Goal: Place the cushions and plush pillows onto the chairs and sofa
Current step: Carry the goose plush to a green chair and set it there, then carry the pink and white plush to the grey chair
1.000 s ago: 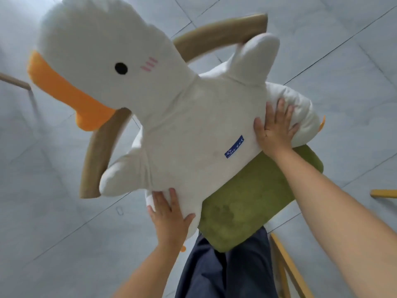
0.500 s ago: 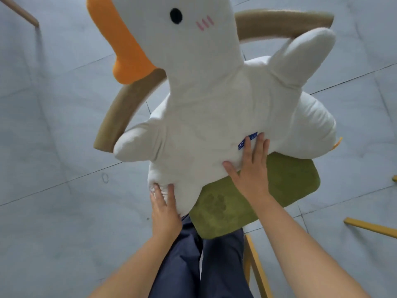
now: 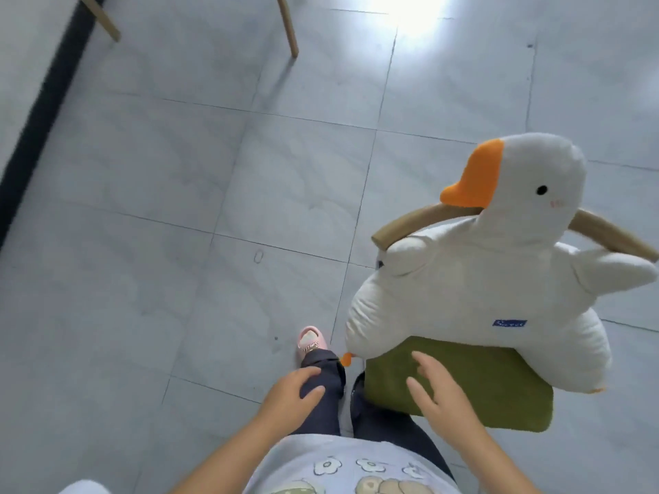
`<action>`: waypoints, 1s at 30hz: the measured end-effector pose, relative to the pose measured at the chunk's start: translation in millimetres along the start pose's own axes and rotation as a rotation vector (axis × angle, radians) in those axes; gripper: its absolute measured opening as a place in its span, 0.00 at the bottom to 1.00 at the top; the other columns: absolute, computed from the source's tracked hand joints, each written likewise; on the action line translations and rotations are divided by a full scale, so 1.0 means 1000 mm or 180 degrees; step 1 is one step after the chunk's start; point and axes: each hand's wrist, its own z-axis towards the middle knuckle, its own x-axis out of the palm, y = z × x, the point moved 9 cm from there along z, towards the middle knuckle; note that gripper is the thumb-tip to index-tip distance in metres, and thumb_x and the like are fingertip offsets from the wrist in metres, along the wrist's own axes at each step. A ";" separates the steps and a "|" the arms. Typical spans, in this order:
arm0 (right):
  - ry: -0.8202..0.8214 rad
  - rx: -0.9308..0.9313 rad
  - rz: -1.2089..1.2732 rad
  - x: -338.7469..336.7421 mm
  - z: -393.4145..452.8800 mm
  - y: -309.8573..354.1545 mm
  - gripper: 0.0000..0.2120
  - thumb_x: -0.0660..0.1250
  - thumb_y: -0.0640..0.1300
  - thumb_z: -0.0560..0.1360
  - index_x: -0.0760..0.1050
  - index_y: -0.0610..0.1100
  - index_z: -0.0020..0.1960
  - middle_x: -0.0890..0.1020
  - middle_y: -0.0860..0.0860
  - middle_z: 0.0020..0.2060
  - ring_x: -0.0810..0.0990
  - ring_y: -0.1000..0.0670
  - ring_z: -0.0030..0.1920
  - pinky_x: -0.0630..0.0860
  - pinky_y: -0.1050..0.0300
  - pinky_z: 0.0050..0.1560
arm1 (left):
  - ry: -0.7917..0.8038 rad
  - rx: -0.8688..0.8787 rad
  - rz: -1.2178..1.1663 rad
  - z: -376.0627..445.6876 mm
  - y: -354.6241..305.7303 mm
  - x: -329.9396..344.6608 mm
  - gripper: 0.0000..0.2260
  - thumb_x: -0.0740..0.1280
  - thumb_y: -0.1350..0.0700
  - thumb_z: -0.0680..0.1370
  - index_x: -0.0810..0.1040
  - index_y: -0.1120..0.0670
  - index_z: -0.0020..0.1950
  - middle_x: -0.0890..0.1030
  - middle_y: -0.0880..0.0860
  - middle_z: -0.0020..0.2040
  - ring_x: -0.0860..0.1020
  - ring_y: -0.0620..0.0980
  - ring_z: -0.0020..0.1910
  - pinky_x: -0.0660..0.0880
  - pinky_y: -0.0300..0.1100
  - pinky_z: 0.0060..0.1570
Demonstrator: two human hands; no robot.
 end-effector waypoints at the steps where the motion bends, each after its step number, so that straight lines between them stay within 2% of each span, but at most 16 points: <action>1: 0.0162 -0.0069 -0.0072 0.009 -0.007 0.017 0.23 0.58 0.44 0.78 0.57 0.46 0.72 0.65 0.51 0.70 0.68 0.53 0.66 0.65 0.59 0.66 | -0.0071 -0.0060 -0.0303 -0.016 0.012 -0.011 0.17 0.62 0.56 0.77 0.69 0.52 0.66 0.73 0.48 0.65 0.69 0.45 0.65 0.64 0.32 0.58; 4: 0.0498 -0.0280 -0.0254 0.035 -0.016 0.068 0.24 0.61 0.46 0.77 0.57 0.47 0.71 0.70 0.54 0.65 0.72 0.58 0.57 0.67 0.65 0.59 | -0.0344 -0.0060 -0.1395 -0.056 0.040 -0.048 0.13 0.65 0.57 0.74 0.71 0.43 0.54 0.73 0.38 0.53 0.73 0.32 0.55 0.67 0.27 0.54; 7: 0.0507 -0.0405 -0.0208 0.059 -0.011 0.128 0.38 0.63 0.71 0.63 0.58 0.54 0.65 0.73 0.62 0.55 0.72 0.63 0.54 0.68 0.66 0.58 | -0.0538 0.0064 -0.1988 -0.077 0.071 -0.086 0.18 0.65 0.56 0.71 0.70 0.29 0.46 0.73 0.30 0.49 0.71 0.19 0.47 0.68 0.19 0.46; 9: 0.0331 -0.0436 -0.0227 0.081 0.005 0.172 0.42 0.59 0.78 0.56 0.57 0.56 0.62 0.73 0.61 0.52 0.72 0.60 0.54 0.70 0.62 0.60 | -0.0789 -0.0074 -0.2283 -0.081 0.106 -0.119 0.25 0.66 0.65 0.74 0.75 0.30 0.42 0.77 0.35 0.48 0.75 0.29 0.48 0.68 0.16 0.40; 11: 0.0234 -0.0593 -0.0230 0.114 0.023 0.223 0.47 0.51 0.83 0.50 0.57 0.56 0.61 0.72 0.61 0.51 0.72 0.61 0.53 0.69 0.62 0.58 | -0.1101 -0.0213 -0.2740 -0.083 0.138 -0.165 0.18 0.65 0.68 0.73 0.77 0.43 0.49 0.78 0.46 0.48 0.76 0.38 0.49 0.68 0.15 0.36; 12: 0.0226 -0.0726 -0.0216 0.132 0.031 0.253 0.47 0.51 0.83 0.50 0.58 0.56 0.60 0.72 0.62 0.50 0.73 0.65 0.52 0.68 0.62 0.58 | -0.1258 -0.0205 -0.2946 -0.082 0.153 -0.193 0.14 0.66 0.66 0.72 0.77 0.47 0.50 0.78 0.46 0.46 0.77 0.36 0.47 0.69 0.16 0.36; 14: 0.0432 -0.0958 -0.0149 0.173 0.044 0.310 0.32 0.62 0.74 0.60 0.59 0.59 0.58 0.72 0.64 0.51 0.73 0.73 0.50 0.70 0.60 0.61 | -0.1498 -0.0110 -0.3156 -0.080 0.179 -0.243 0.13 0.71 0.54 0.64 0.77 0.42 0.47 0.79 0.38 0.46 0.76 0.29 0.45 0.69 0.20 0.42; 16: 0.0743 -0.0982 -0.0096 0.208 0.052 0.355 0.22 0.66 0.61 0.68 0.58 0.63 0.56 0.71 0.66 0.53 0.69 0.77 0.52 0.72 0.59 0.63 | -0.1742 -0.0097 -0.3209 -0.081 0.206 -0.285 0.15 0.70 0.53 0.66 0.73 0.46 0.51 0.77 0.44 0.51 0.74 0.33 0.51 0.69 0.28 0.48; 19: 0.0825 -0.1052 -0.0198 0.235 0.070 0.398 0.37 0.56 0.81 0.52 0.58 0.65 0.56 0.74 0.68 0.55 0.69 0.75 0.55 0.70 0.76 0.55 | -0.1970 0.0073 -0.3258 -0.081 0.236 -0.334 0.17 0.70 0.55 0.65 0.72 0.51 0.52 0.75 0.45 0.51 0.73 0.21 0.44 0.70 0.27 0.43; 21: 0.0849 -0.0992 -0.0141 0.243 0.081 0.414 0.35 0.60 0.79 0.52 0.61 0.66 0.55 0.77 0.71 0.53 0.71 0.74 0.54 0.71 0.78 0.53 | -0.2072 -0.0042 -0.3363 -0.073 0.261 -0.353 0.16 0.69 0.55 0.61 0.76 0.53 0.47 0.78 0.47 0.48 0.74 0.21 0.40 0.72 0.23 0.38; 23: 0.0750 -0.0987 -0.0054 0.242 0.094 0.431 0.20 0.73 0.56 0.65 0.69 0.71 0.51 0.78 0.72 0.50 0.74 0.71 0.51 0.74 0.71 0.53 | -0.2116 -0.0244 -0.3310 -0.056 0.280 -0.373 0.08 0.69 0.63 0.65 0.76 0.53 0.40 0.82 0.52 0.42 0.79 0.34 0.47 0.72 0.20 0.32; 24: 0.0626 -0.1008 -0.0018 0.236 0.106 0.439 0.23 0.72 0.44 0.69 0.73 0.74 0.46 0.78 0.73 0.48 0.76 0.70 0.49 0.75 0.72 0.50 | -0.2010 -0.0224 -0.3246 -0.042 0.286 -0.382 0.10 0.66 0.69 0.69 0.75 0.54 0.39 0.82 0.54 0.41 0.78 0.47 0.56 0.72 0.21 0.30; 26: 0.0431 -0.0855 0.0100 0.222 0.133 0.457 0.29 0.74 0.40 0.66 0.72 0.77 0.40 0.75 0.78 0.45 0.77 0.67 0.48 0.73 0.79 0.42 | -0.1854 -0.0072 -0.2999 -0.016 0.288 -0.410 0.14 0.55 0.78 0.74 0.73 0.63 0.41 0.77 0.65 0.52 0.67 0.63 0.66 0.73 0.24 0.26; 27: 0.0377 -0.0791 0.0097 0.218 0.147 0.473 0.27 0.79 0.48 0.59 0.70 0.78 0.38 0.72 0.80 0.45 0.76 0.67 0.48 0.72 0.81 0.41 | -0.1834 -0.0034 -0.2883 -0.002 0.287 -0.431 0.12 0.53 0.78 0.74 0.71 0.66 0.45 0.72 0.69 0.58 0.69 0.62 0.65 0.73 0.23 0.26; 28: 0.0336 -0.0707 0.0080 0.213 0.163 0.489 0.26 0.80 0.58 0.51 0.69 0.80 0.38 0.69 0.82 0.46 0.75 0.68 0.49 0.71 0.82 0.40 | -0.1877 0.0067 -0.2930 0.012 0.282 -0.455 0.10 0.54 0.77 0.75 0.70 0.66 0.47 0.70 0.69 0.61 0.77 0.53 0.59 0.73 0.22 0.27; 30: 0.0149 -0.0812 0.0131 0.201 0.206 0.533 0.28 0.79 0.60 0.51 0.66 0.82 0.39 0.68 0.84 0.46 0.75 0.71 0.49 0.70 0.83 0.42 | -0.1971 0.0373 -0.3433 0.038 0.265 -0.515 0.10 0.62 0.74 0.72 0.74 0.61 0.45 0.75 0.63 0.56 0.80 0.30 0.38 0.72 0.19 0.31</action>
